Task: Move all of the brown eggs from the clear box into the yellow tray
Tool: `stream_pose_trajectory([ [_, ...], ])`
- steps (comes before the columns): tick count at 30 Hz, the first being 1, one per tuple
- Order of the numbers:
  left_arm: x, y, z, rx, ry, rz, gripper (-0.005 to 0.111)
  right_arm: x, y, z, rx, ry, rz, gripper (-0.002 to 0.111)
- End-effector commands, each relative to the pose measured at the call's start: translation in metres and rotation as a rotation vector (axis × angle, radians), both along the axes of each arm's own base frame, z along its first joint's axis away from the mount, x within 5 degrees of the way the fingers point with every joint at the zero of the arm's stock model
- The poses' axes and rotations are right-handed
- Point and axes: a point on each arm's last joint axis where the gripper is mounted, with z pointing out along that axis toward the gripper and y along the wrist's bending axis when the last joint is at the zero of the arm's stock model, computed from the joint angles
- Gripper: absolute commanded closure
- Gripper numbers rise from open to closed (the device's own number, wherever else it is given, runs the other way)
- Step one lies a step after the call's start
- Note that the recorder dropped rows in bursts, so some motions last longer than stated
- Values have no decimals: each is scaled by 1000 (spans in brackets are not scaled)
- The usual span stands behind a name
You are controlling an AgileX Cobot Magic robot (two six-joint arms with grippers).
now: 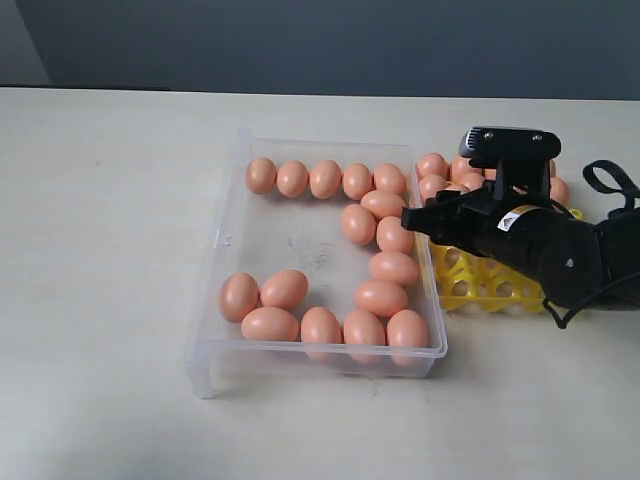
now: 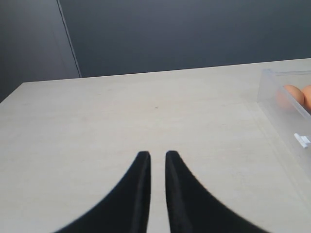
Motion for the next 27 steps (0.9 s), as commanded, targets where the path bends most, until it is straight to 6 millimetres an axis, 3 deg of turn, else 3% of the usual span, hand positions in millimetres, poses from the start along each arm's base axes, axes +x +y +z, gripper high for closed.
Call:
stream_pose_trajectory([
  [1,0,0,-1,-2,-6,-3,95,3,0,3,-12,-31,16,55],
  [8,0,0,-1,-2,-6,-3,95,3,0,4,-17,-45,28,50],
  [14,0,0,-1,-2,-6,-3,95,5,-2,33,40,-172,-15,51],
  [17,0,0,-1,-2,-6,-3,95,6,-1,50,65,-208,-14,62],
  [23,0,0,-1,-2,-6,-3,95,12,11,63,42,-92,75,109],
  [27,0,0,-1,-2,-6,-3,95,13,23,69,18,48,176,108],
])
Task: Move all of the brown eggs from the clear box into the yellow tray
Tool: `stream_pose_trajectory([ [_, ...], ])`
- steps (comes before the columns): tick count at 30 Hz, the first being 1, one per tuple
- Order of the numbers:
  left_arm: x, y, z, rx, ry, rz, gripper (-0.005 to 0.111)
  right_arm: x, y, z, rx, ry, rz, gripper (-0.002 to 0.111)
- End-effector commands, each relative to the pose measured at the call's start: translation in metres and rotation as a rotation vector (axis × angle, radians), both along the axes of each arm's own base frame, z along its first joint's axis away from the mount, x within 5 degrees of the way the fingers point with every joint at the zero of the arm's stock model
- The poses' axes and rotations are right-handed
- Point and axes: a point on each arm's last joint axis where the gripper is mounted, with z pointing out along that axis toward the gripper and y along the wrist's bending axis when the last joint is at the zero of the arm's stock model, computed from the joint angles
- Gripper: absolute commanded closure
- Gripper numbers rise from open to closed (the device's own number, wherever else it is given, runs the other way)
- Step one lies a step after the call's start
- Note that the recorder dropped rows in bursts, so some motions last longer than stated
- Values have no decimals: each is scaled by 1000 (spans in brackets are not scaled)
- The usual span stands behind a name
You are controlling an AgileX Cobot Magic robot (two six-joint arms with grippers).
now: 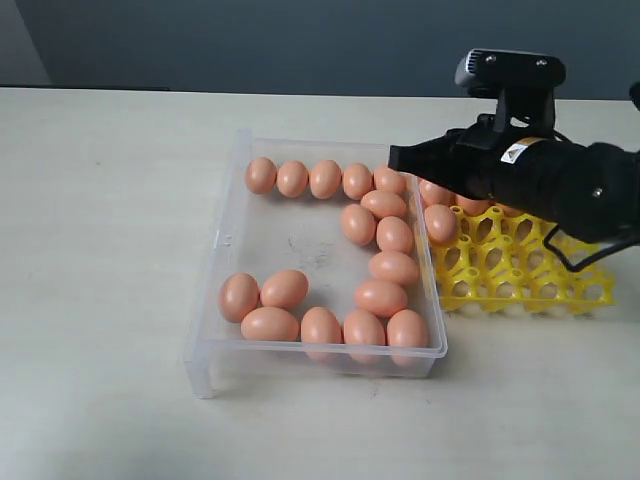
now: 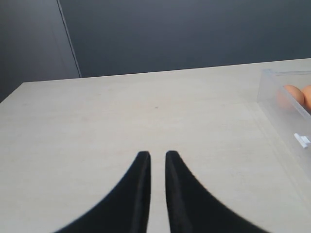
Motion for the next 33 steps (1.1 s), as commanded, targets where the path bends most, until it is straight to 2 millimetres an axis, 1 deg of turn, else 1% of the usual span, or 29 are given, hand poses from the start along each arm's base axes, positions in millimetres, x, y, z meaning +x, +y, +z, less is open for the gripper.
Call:
stream_pose_trajectory([
  [1,0,0,-1,-2,-6,-3,95,0,15,10,-89,164,166,107],
  [3,0,0,-1,-2,-6,-3,95,-3,23,16,-161,227,259,100],
  [4,0,0,-1,-2,-6,-3,95,-4,27,19,-190,246,296,93],
  [5,0,0,-1,-2,-6,-3,95,-4,32,24,-205,254,325,83],
  [8,0,0,-1,-2,-6,-3,95,-5,47,37,-174,266,360,51],
  [9,0,0,-1,-2,-6,-3,95,-5,52,39,-173,274,375,46],
  [10,0,0,-1,-2,-6,-3,95,-6,60,41,-166,298,398,46],
  [12,0,0,-1,-2,-6,-3,95,-7,73,40,-140,368,424,49],
  [13,0,0,-1,-2,-6,-3,95,-7,80,34,-113,433,430,53],
  [15,0,0,-1,-2,-6,-3,95,-4,88,25,-53,496,415,57],
  [16,0,0,-1,-2,-6,-3,95,1,95,8,15,557,372,58],
  [17,0,0,-1,-2,-6,-3,95,2,97,2,40,583,357,58],
  [18,0,0,-1,-2,-6,-3,95,4,101,-13,80,642,325,58],
  [19,0,0,-1,-2,-6,-3,95,5,103,-20,93,668,312,58],
  [21,0,0,-1,-2,-6,-3,95,5,106,-42,108,748,288,58],
  [23,0,0,-1,-2,-6,-3,95,6,108,-50,133,776,263,58],
  [28,0,0,-1,-2,-6,-3,95,8,114,-65,200,814,246,58],
  [33,0,0,-1,-2,-6,-3,95,9,114,-75,207,830,222,58],
])
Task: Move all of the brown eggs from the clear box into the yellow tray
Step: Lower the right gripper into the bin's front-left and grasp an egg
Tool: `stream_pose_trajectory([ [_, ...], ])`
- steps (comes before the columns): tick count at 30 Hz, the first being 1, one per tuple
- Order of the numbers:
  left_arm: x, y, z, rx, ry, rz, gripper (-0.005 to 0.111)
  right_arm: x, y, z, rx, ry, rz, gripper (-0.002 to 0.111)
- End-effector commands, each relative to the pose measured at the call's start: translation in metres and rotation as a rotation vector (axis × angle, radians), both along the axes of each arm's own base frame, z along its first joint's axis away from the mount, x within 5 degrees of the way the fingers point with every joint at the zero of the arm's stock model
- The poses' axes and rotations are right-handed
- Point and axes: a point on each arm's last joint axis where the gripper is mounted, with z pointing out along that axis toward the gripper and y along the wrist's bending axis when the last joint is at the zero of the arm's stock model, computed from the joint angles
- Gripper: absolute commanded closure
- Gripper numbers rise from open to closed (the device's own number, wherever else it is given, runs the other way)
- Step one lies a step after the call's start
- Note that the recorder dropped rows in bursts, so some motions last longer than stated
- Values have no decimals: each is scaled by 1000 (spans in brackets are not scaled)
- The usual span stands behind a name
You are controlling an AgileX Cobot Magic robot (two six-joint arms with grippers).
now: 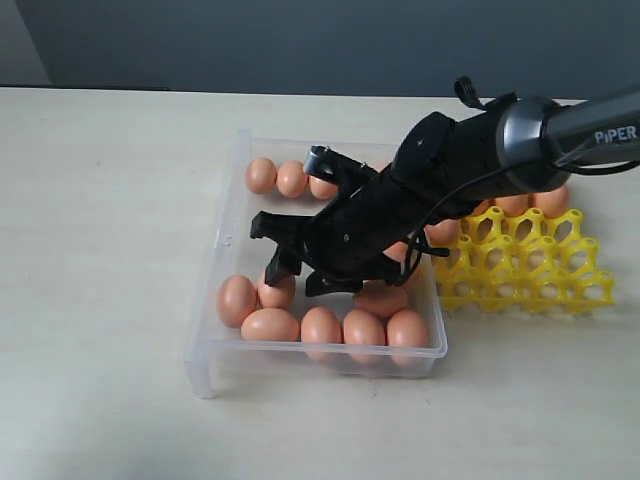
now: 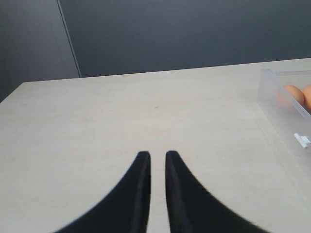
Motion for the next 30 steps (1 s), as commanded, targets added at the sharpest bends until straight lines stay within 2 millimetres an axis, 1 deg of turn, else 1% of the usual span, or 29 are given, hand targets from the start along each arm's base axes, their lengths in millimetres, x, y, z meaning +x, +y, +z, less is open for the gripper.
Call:
stream_pose_trajectory([
  [1,0,0,-1,-2,-6,-3,95,0,1,-9,-15,5,19,58],
  [5,0,0,-1,-2,-6,-3,95,1,3,-7,-1,-18,68,58],
  [10,0,0,-1,-2,-6,-3,95,8,7,0,10,-59,68,58],
  [12,0,0,-1,-2,-6,-3,95,10,8,2,11,-69,73,62],
  [14,0,0,-1,-2,-6,-3,95,11,9,4,16,-74,74,74],
  [17,0,0,-1,-2,-6,-3,95,12,10,5,16,-80,78,99],
  [19,0,0,-1,-2,-6,-3,95,11,10,5,14,-77,94,108],
  [20,0,0,-1,-2,-6,-3,95,10,9,5,6,-82,118,109],
  [22,0,0,-1,-2,-6,-3,95,9,8,4,-17,-86,159,103],
  [24,0,0,-1,-2,-6,-3,95,8,7,2,-41,-96,193,89],
  [26,0,0,-1,-2,-6,-3,95,8,6,2,-44,-98,196,72],
  [28,0,0,-1,-2,-6,-3,95,9,6,2,-46,-108,194,60],
  [30,0,0,-1,-2,-6,-3,95,9,6,2,-52,-113,199,58],
])
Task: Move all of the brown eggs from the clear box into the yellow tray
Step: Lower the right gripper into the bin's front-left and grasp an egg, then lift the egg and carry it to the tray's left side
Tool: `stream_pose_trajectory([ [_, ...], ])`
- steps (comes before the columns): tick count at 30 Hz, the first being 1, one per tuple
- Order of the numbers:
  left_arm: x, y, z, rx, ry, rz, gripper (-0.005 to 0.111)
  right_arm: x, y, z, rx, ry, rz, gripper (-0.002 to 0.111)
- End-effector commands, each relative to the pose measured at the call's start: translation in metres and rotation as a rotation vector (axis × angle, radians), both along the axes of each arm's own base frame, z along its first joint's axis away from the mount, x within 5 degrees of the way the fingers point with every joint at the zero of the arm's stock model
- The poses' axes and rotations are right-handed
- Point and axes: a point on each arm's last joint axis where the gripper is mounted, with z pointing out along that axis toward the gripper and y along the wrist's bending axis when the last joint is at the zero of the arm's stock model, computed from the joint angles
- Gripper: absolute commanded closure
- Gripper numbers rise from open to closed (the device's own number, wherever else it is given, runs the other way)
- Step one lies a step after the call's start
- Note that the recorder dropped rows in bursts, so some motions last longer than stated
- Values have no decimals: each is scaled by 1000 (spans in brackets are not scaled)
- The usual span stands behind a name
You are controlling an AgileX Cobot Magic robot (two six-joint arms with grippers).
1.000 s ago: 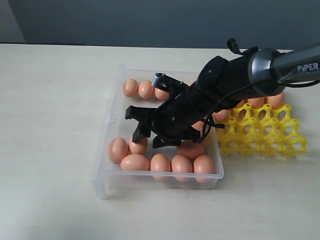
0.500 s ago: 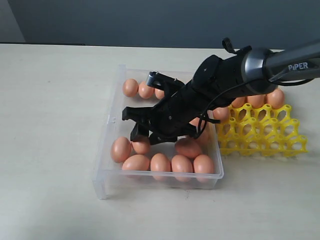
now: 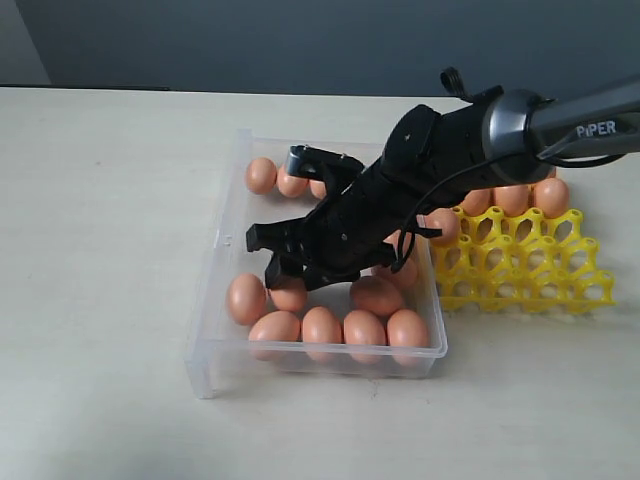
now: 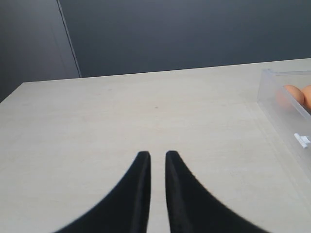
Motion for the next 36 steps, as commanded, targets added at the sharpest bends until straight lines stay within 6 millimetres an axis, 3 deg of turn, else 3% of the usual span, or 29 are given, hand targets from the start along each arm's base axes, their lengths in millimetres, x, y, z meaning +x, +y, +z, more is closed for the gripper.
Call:
stream_pose_trajectory([
  [1,0,0,-1,-2,-6,-3,95,1,-1,0,-20,-28,33,58],
  [3,0,0,-1,-2,-6,-3,95,1,-2,0,-32,-37,47,63],
  [10,0,0,-1,-2,-6,-3,95,4,-2,0,-37,-65,35,108],
  [15,0,0,-1,-2,-6,-3,95,10,-3,7,-29,-138,-6,109],
  [22,0,0,-1,-2,-6,-3,95,15,-13,54,23,-359,-108,109],
  [27,0,0,-1,-2,-6,-3,95,-3,-44,83,25,-556,-244,109],
  [32,0,0,-1,-2,-6,-3,95,-36,-86,87,-10,-691,-389,109],
  [36,0,0,-1,-2,-6,-3,95,-55,-113,79,-55,-759,-505,109],
])
